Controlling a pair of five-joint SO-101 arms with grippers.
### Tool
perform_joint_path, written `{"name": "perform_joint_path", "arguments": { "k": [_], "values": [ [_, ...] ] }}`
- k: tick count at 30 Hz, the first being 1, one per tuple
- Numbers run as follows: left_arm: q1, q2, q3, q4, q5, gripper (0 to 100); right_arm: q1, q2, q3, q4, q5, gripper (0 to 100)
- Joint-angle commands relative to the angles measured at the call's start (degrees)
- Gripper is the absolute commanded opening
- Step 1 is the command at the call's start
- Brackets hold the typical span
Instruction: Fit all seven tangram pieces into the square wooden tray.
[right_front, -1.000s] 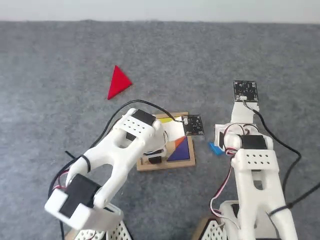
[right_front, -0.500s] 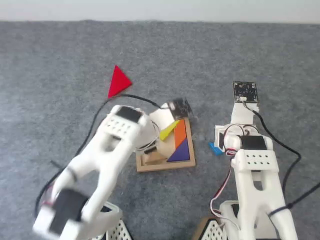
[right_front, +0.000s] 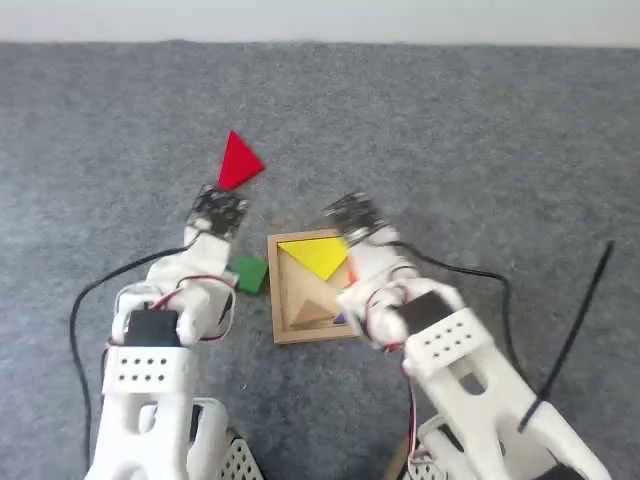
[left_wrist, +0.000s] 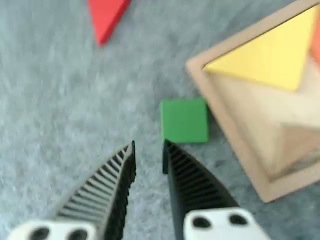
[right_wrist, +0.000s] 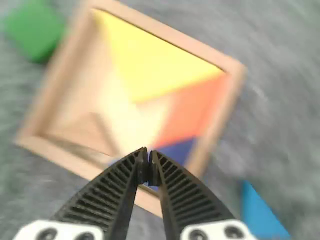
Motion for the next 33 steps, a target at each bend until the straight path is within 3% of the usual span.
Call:
{"name": "perform_joint_path", "arguments": {
  "k": [1,8,14,25,33],
  "values": [
    [-8.09,-1.93,2.42,-2.37,-0.79,2,-4.88,-1.63,-0.7,-4.62,1.32,1.9],
    [-15.03,-2.2,6.64,-5.8,-1.49,2,-5.05,10.51,-4.04,-7.08,1.41,1.9],
    [-15.47,-2.2,6.81,-5.8,-1.58,2,-5.05,21.58,-10.2,-5.05,1.41,0.6],
    [-15.47,-2.2,6.81,-5.89,-1.67,2,-5.49,22.64,-11.69,-2.42,2.2,0.7],
    [-15.38,-2.2,6.81,-5.89,-1.67,2,-12.0,23.25,-11.43,-2.59,6.95,0.7]
  ]
}}
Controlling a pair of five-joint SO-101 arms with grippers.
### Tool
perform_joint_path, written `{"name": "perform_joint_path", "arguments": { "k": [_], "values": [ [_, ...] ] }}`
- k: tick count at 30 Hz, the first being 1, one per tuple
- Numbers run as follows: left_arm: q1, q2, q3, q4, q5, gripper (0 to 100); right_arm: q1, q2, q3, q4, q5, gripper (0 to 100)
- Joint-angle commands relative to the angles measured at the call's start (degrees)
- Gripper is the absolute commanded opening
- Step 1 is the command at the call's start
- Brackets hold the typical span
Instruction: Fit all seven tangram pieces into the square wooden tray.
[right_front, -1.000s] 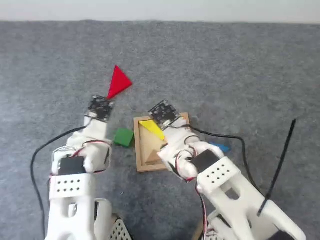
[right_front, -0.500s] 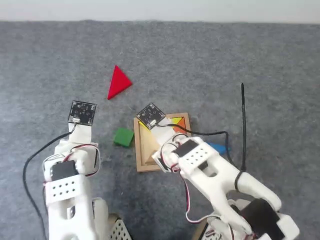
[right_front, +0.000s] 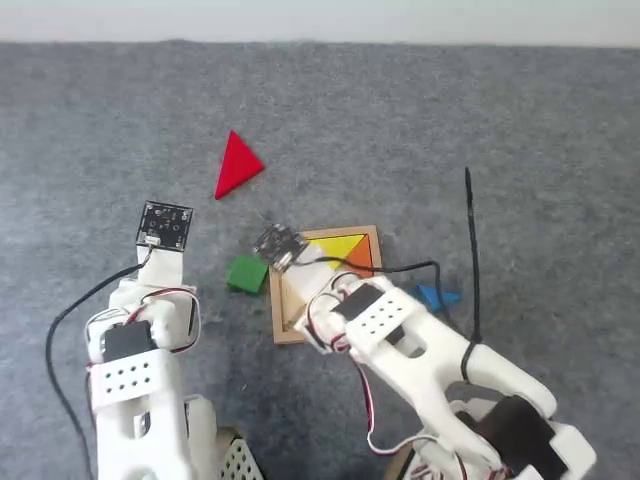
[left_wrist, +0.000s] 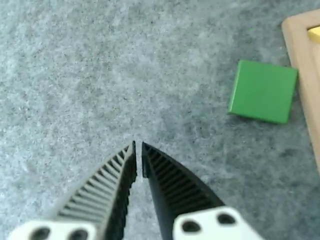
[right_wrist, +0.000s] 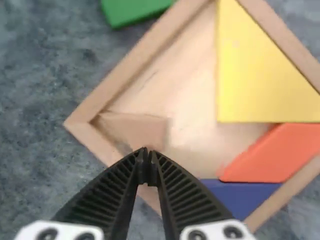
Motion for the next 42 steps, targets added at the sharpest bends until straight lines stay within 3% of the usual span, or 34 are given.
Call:
{"name": "perform_joint_path", "arguments": {
  "k": [1,15,22,29,35,42],
  "values": [
    [-0.35,-1.32,-0.48,-1.23,-0.62,2,-2.07,0.04,-2.37,0.22,1.05,0.7],
    [-0.35,-1.32,1.1,-4.4,-0.62,2,3.56,-15.25,-1.93,7.16,0.53,0.8],
    [-0.35,-1.32,1.19,-4.48,-0.62,2,7.16,-6.11,-0.7,-0.31,0.7,0.8],
    [-0.35,-1.32,1.27,-4.48,-0.62,2,5.23,3.65,-4.4,-1.45,1.49,0.8],
    [-0.35,-1.32,1.27,-4.48,-0.62,2,0.22,5.23,-4.4,-0.04,10.11,0.8],
    [-0.35,-1.32,1.27,-4.57,-0.62,2,0.22,5.14,-4.75,-0.4,19.6,0.8]
  ]
}}
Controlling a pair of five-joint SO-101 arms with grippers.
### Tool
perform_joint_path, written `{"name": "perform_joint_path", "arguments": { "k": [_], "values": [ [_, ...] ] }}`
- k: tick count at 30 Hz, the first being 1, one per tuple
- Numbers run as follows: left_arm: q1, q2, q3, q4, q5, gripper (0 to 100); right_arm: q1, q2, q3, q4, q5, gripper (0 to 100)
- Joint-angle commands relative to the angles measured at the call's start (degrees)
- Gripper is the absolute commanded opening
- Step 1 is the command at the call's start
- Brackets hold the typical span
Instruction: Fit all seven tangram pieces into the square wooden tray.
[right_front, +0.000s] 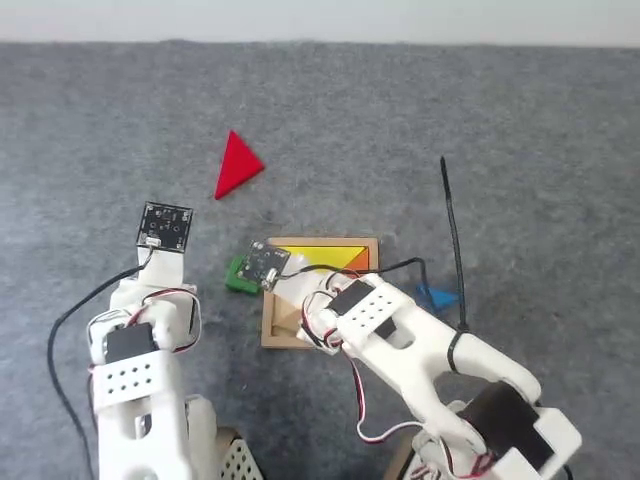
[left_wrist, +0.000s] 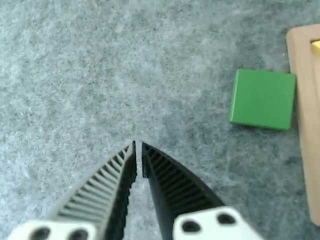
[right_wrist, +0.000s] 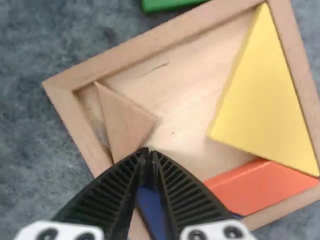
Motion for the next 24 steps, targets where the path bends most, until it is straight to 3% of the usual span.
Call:
{"name": "perform_joint_path", "arguments": {
  "k": [1,24],
  "values": [
    [-0.35,-1.32,-0.4,-1.14,-0.62,2,-0.4,-0.48,-2.9,0.4,5.01,0.8],
    [-0.35,-1.32,-0.31,-2.02,-0.53,2,-0.13,5.76,-9.85,-4.62,2.64,0.8]
  ]
}}
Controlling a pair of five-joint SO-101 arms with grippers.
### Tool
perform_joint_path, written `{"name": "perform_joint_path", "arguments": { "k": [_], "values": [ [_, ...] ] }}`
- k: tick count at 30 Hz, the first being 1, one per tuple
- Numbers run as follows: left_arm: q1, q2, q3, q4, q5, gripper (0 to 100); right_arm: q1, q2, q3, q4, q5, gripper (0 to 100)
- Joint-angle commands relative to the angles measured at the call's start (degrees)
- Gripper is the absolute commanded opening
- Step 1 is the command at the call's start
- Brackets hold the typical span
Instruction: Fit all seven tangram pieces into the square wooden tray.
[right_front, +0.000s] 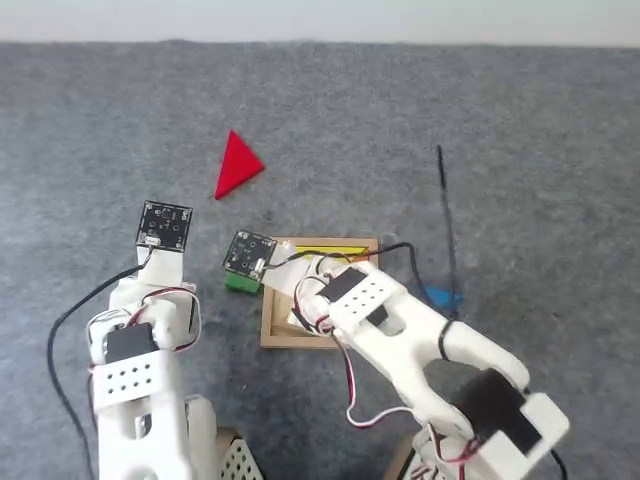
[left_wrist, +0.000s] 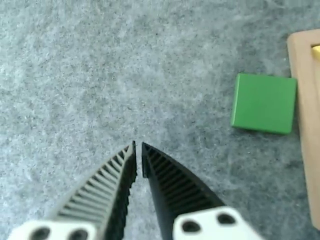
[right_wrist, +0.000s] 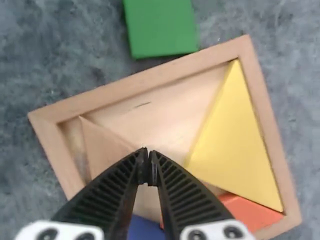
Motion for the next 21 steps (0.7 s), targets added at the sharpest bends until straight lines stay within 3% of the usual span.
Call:
{"name": "perform_joint_path", "arguments": {
  "k": [1,21],
  "values": [
    [-0.35,-1.32,-0.31,-1.23,-0.53,2,-0.66,1.36,-3.87,-1.36,-0.26,0.8],
    [-0.44,-1.32,-0.31,-1.23,-0.53,2,-3.56,-2.24,-3.78,3.91,4.31,0.8]
  ]
}}
